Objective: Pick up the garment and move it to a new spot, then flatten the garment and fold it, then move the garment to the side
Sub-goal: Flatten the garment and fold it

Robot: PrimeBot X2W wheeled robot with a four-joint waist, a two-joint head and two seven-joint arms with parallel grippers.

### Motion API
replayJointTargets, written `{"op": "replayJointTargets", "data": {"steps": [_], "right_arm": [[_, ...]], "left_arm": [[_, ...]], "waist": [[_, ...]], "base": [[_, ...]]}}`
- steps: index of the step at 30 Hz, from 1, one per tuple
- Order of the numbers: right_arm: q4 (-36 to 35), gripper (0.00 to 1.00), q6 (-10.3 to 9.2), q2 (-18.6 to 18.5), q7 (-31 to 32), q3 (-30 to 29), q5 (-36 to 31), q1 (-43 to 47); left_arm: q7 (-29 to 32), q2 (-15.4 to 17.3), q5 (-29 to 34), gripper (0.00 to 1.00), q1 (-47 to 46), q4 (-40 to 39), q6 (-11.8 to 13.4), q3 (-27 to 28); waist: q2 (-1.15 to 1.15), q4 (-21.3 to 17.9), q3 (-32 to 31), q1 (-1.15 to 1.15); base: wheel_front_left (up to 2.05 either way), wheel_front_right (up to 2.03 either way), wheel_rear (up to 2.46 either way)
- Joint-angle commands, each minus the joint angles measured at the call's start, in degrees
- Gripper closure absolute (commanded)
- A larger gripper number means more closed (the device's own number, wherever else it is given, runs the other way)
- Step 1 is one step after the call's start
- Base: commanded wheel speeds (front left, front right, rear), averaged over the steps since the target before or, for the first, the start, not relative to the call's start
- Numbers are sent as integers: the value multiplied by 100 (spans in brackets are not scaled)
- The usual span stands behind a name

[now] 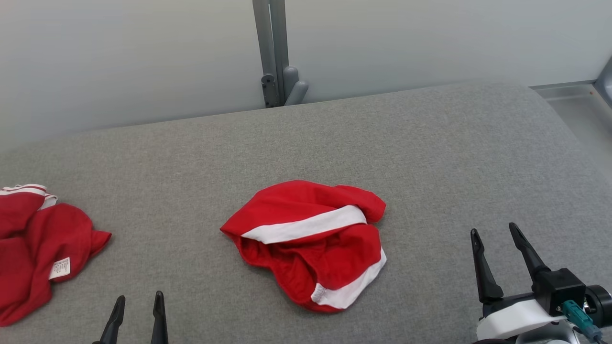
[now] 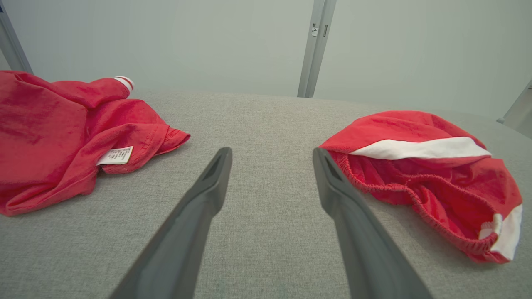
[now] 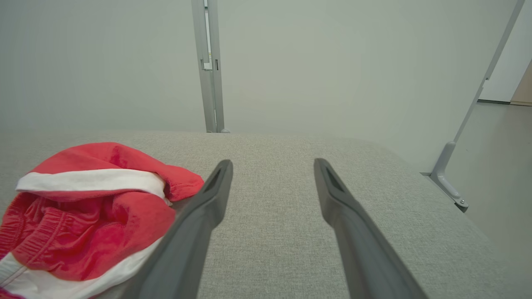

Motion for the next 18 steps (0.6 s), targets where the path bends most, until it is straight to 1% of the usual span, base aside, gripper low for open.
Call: {"op": "replayJointTargets", "data": {"steps": [1,4,14,16,18], "right_arm": [[16,0,-2,13,-17,12,31,-42],[21,0,-2,19,-17,12,44,-41],[69,0,-2,43,-17,67,62,-20],[73,0,-2,46,-17,91,65,-31],[77,0,-2,39,-17,117,63,-54]], "left_arm": [[-1,-42,62,0,-57,4,-44,41],[-1,-80,103,0,-109,20,-104,123],[-1,-135,155,0,-87,102,-176,213],[-1,-140,187,0,-109,131,-190,124],[-1,-132,212,0,-181,145,-203,-81]], "waist": [[66,23,2,0],[66,57,11,0],[66,62,-2,0],[66,46,0,0],[66,20,2,0]], "base": [[0,0,0],[0,0,0],[0,0,0],[0,0,0],[0,0,0]]}}
